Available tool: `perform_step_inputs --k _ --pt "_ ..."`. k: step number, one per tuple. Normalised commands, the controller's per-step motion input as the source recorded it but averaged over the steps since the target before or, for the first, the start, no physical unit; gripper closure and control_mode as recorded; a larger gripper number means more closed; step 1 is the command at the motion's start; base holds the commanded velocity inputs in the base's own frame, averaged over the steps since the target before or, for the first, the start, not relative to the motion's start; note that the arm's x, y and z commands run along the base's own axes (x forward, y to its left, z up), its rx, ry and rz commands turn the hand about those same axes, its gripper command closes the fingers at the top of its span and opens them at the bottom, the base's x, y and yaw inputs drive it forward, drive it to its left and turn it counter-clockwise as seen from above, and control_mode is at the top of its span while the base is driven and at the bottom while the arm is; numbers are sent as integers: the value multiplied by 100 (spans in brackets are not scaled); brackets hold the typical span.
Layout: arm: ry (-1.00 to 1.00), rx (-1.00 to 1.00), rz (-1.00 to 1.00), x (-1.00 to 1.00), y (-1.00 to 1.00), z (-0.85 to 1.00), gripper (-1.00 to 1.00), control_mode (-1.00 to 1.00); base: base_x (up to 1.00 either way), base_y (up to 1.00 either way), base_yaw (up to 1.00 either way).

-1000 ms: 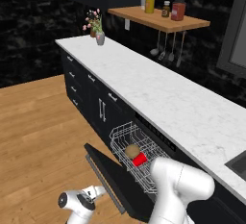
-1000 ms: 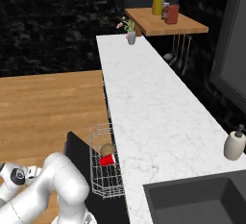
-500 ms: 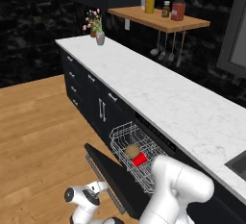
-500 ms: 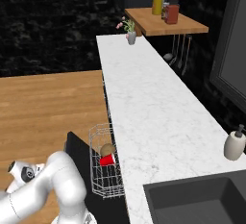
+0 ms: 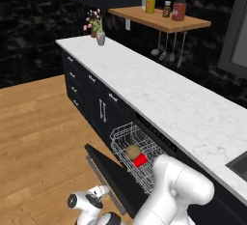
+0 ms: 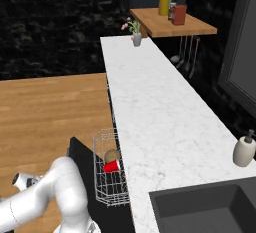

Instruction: Pick up the cup and bowl from the counter, place them in the dishwasher, and close the dishwasher door.

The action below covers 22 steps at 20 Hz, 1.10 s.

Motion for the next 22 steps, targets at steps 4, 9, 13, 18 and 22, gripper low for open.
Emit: perform_step_inputs --k 4,9,13,18,22 --pt "-1 -13 0 41 24 -63 -100 -100 0 0 0" --pt "0 -10 -1 46 -20 -63 -100 -100 0 0 0" --pt "0 -10 0 77 -19 -82 -100 -100 0 0 0" --pt "-6 -8 0 83 0 -73 -100 -100 0 0 0" --pt "-9 -9 0 70 -22 -72 -100 -100 0 0 0"
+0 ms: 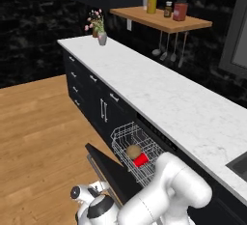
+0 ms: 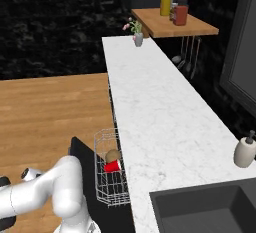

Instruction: Pick up the cup and bowl from the counter, place them in the dishwasher, and close the dishwasher door.

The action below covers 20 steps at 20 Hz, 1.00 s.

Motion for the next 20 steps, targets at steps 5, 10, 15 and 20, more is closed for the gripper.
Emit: perform_step_inputs --k 5,10,15,20 --pt "-16 -23 -12 71 -52 -70 -100 -100 0 0 0" --pt "-6 -21 -13 77 -50 -61 -100 -100 0 0 0" --pt "0 -2 0 38 -15 -31 -100 -100 0 0 0" --pt "0 -3 3 39 -36 -47 -100 -100 0 0 0"
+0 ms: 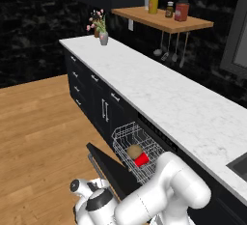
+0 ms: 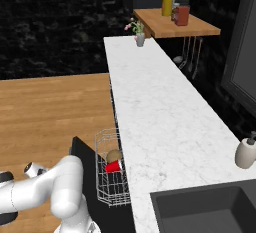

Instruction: Pick up the cup and bowl from the counter, place them in the dishwasher, and close the dishwasher door.

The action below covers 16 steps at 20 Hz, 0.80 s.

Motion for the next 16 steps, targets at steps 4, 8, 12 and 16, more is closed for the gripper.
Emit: perform_step_inputs --k 4,8,12,16 --pt "-15 -31 2 69 -76 -86 -100 -100 0 0 0" --pt "-7 -75 -4 82 -67 -82 -100 -100 0 0 0" --pt "-9 -70 -3 74 -99 -89 -100 -100 0 0 0" --pt "-1 -58 0 72 -100 -76 -100 -100 0 0 0"
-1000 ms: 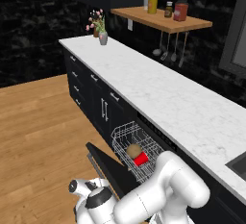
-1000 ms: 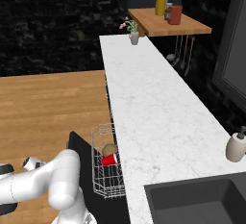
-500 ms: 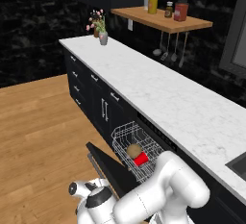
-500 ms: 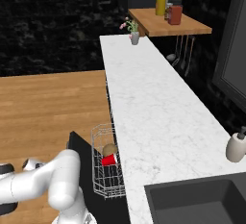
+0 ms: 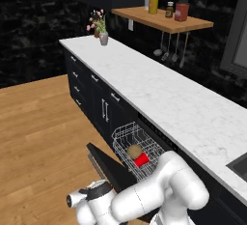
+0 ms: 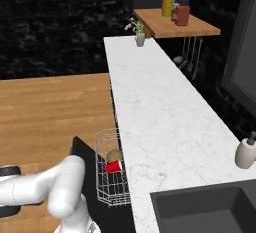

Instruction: Pick up the cup and bowl from the counter, place them in the dishwasher, and close the dishwasher door.

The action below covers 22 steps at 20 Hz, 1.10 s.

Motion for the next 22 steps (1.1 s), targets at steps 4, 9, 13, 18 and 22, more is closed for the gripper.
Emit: perform_step_inputs --k 4,9,13,18,22 --pt "-1 -50 0 50 -100 -50 -100 -100 0 0 0" --pt "-1 -46 0 51 -100 -41 -100 -100 0 0 0" --pt "0 -42 0 68 -100 -49 -100 -100 0 0 0" --pt "0 -31 0 86 -100 -76 -100 -100 0 0 0" --pt "0 -13 0 100 -100 -100 -100 -100 0 0 0"
